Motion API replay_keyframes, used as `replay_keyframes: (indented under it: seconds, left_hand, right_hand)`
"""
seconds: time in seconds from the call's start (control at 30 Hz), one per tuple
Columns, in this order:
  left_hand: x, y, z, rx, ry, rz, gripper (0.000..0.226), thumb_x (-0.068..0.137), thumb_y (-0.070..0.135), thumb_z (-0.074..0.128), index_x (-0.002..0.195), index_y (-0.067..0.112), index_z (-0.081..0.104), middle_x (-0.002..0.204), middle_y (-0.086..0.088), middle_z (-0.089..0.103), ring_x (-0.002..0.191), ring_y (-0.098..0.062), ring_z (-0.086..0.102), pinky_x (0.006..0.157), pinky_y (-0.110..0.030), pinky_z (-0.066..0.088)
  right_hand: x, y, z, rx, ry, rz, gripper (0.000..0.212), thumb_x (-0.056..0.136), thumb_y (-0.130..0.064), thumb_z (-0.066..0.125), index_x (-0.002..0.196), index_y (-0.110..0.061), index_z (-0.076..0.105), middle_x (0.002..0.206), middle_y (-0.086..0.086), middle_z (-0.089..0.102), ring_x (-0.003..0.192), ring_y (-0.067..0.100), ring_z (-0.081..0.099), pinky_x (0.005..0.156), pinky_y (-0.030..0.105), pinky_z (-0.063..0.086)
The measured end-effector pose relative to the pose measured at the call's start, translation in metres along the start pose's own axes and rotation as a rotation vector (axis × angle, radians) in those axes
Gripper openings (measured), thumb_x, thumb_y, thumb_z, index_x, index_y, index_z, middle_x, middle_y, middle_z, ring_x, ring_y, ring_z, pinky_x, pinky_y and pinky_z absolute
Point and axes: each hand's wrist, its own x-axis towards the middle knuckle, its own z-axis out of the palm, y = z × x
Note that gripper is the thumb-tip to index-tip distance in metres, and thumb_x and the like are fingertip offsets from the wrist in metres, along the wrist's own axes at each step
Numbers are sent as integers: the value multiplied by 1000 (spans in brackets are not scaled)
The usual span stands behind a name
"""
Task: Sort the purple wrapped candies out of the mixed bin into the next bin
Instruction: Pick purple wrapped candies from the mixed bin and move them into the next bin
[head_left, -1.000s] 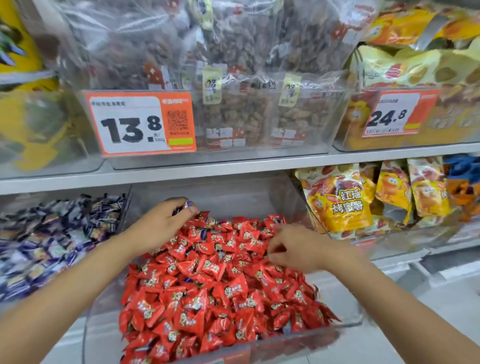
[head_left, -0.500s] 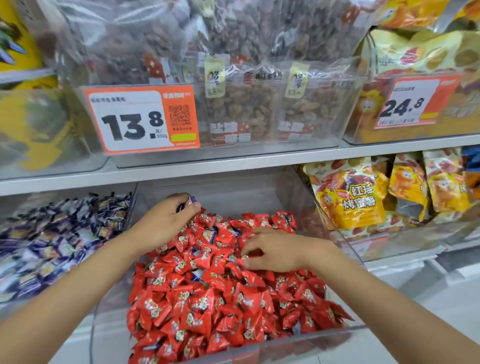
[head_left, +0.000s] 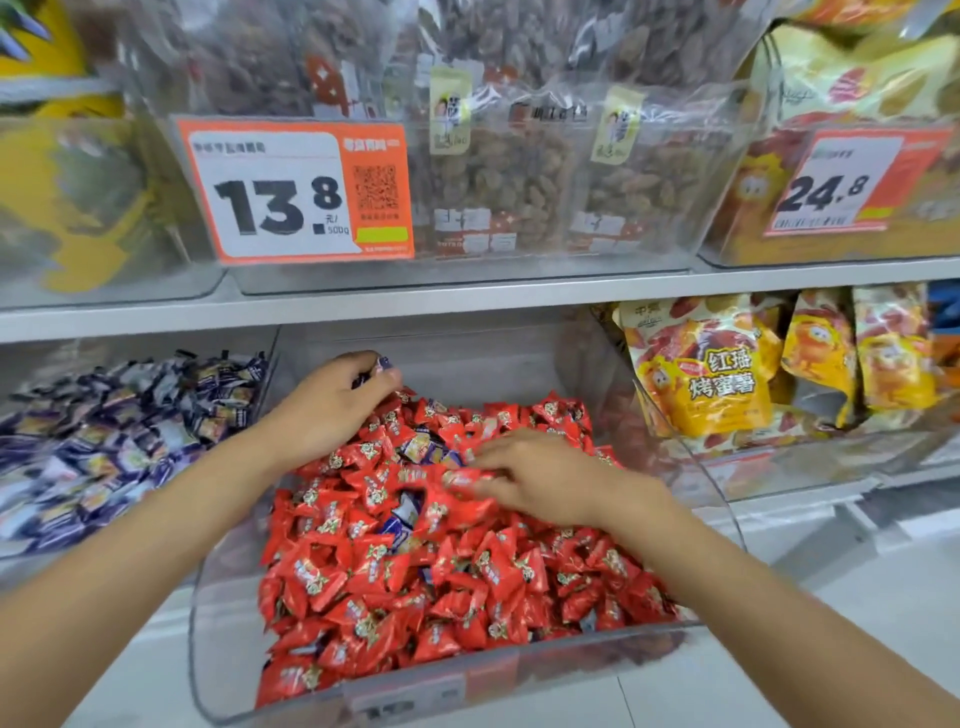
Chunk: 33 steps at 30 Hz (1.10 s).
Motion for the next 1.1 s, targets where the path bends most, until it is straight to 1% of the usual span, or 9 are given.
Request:
replay_keyframes:
  seconds: [0.1, 0.23, 0.33, 0.4, 0.6, 0.7, 0.87, 0.93, 1.1]
  left_hand:
    - [4, 1, 2, -14, -6, -5, 37, 99, 33, 45, 99, 0, 61, 101, -24, 65, 84, -32, 58, 69, -30, 36]
    - [4, -1, 2, -33, 5, -20, 36, 100, 34, 44, 100, 3, 62, 103, -20, 66, 88, -30, 59, 68, -27, 36]
    - [1, 0, 0, -36, 12, -22, 35, 100, 33, 45, 101, 3, 63, 104, -20, 66, 97, -33, 59, 68, -21, 39]
    - [-1, 1, -1, -38, -8, -16, 39, 100, 34, 45, 102, 0, 62, 106, -25, 65, 99, -36, 59, 78, -33, 44]
    - [1, 3, -2, -53, -34, 2, 57, 90, 54, 44, 101, 1, 61, 102, -25, 64, 89, -36, 59, 80, -46, 45]
    - [1, 3, -4, -71, -48, -8, 68, 75, 67, 39, 98, 8, 62, 99, -25, 64, 81, -36, 57, 76, -47, 47]
    - [2, -1, 0, -81, -58, -45, 39, 99, 42, 43, 95, 8, 63, 74, -10, 59, 66, -13, 50, 66, -31, 38]
    - [3, -2, 2, -88, -76, -53, 31, 101, 33, 41, 90, 14, 63, 66, 12, 60, 59, -2, 51, 59, -21, 38]
    - [7, -5, 5, -145, -106, -49, 28, 102, 28, 38, 87, 14, 57, 82, 5, 63, 68, -8, 59, 57, -23, 36]
  right_hand:
    - [-21, 40, -25, -108, 102, 214, 28, 93, -31, 55, 106, -14, 72, 107, 9, 68, 104, 31, 61, 92, 43, 48]
    - [1, 4, -34, 54, 317, 92, 33, 91, -17, 60, 124, -18, 66, 126, 5, 64, 120, 24, 55, 105, 37, 40]
    - [27, -39, -5, 130, 45, -54, 56, 89, -38, 67, 140, -20, 51, 143, 7, 49, 133, 24, 41, 112, 38, 32]
    - [31, -34, 6, 47, -92, -29, 59, 91, -38, 65, 145, -24, 45, 153, 9, 36, 142, 26, 30, 117, 38, 25]
    - [-4, 29, -28, -327, 119, 360, 52, 94, -26, 55, 145, -30, 42, 144, 11, 41, 133, 34, 34, 111, 42, 31]
    - [-2, 11, -30, -12, 292, 239, 43, 91, -12, 59, 133, -20, 58, 129, 10, 57, 119, 26, 50, 105, 36, 38]
    - [33, -13, 2, -143, -91, 80, 41, 92, -34, 61, 132, -24, 58, 132, -1, 59, 124, 24, 43, 101, 36, 33]
    - [36, 1, -5, -124, -44, 105, 24, 91, -30, 64, 114, -23, 68, 118, 1, 66, 114, 24, 52, 95, 35, 39]
    - [4, 26, -45, 272, 293, 257, 16, 93, -10, 56, 95, -19, 69, 85, 1, 68, 79, 21, 64, 73, 37, 51]
